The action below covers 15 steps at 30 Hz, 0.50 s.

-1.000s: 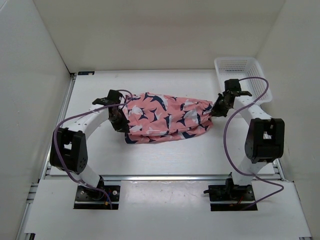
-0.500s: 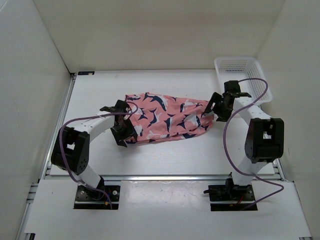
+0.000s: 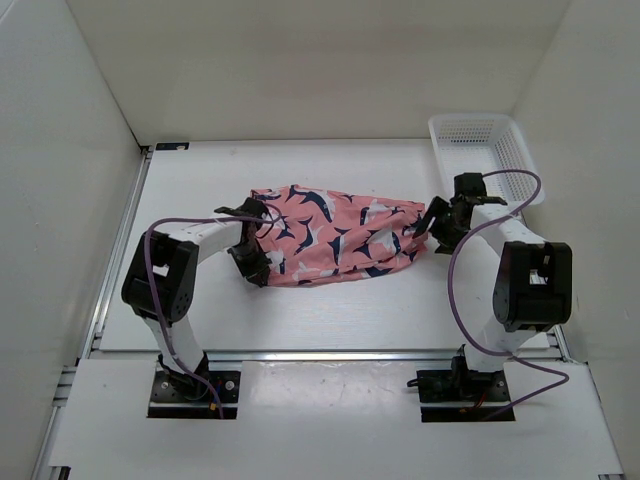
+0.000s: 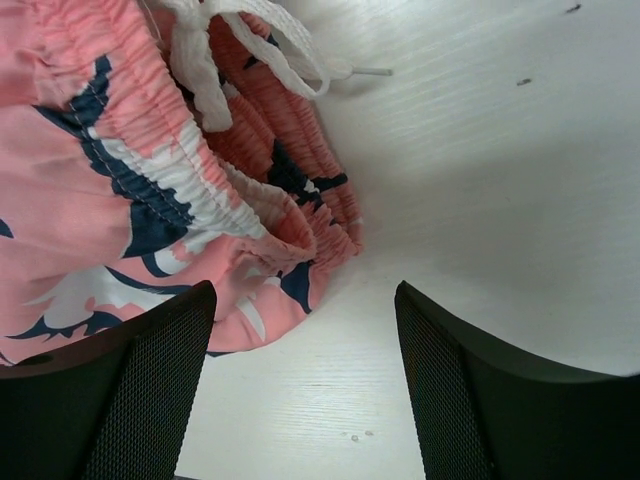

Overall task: Fold and stack the shorts
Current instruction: Fold the shorts

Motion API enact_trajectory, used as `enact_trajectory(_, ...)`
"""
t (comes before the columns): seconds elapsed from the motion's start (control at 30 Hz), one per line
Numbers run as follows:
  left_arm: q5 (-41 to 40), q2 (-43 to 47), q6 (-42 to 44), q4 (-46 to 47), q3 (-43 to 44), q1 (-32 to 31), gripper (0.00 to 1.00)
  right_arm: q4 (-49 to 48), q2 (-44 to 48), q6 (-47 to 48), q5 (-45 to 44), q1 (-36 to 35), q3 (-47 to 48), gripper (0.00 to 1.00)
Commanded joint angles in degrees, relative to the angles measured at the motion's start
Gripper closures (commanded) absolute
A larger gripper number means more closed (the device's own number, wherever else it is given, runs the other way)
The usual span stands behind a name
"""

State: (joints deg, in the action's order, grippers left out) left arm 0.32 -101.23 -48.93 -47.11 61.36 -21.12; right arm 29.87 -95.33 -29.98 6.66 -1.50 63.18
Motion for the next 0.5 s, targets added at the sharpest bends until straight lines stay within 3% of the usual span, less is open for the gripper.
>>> enact_trajectory(0.0,-3.04,-1.6,-0.03,2.73,1.39,-0.76,0.78,-3.58,-1.0,-0.69,2.92,0.27,0.02,0.23)
enact_trajectory(0.1,-3.56,-1.6,-0.03,2.73,1.39,-0.76,0.9,-5.07,-2.49,-1.31,4.15,0.27,0.02,0.27)
enact_trajectory(0.37,-5.15,-0.2,0.5,2.73,0.16,0.46,0.9,-6.83,-3.9,-1.32,4.68,0.27,-0.51,0.52)
enact_trajectory(0.47,-5.15,0.94,1.11,2.73,-1.16,1.7,0.9,-8.25,-3.9,-0.7,5.56,0.27,-1.04,0.66)
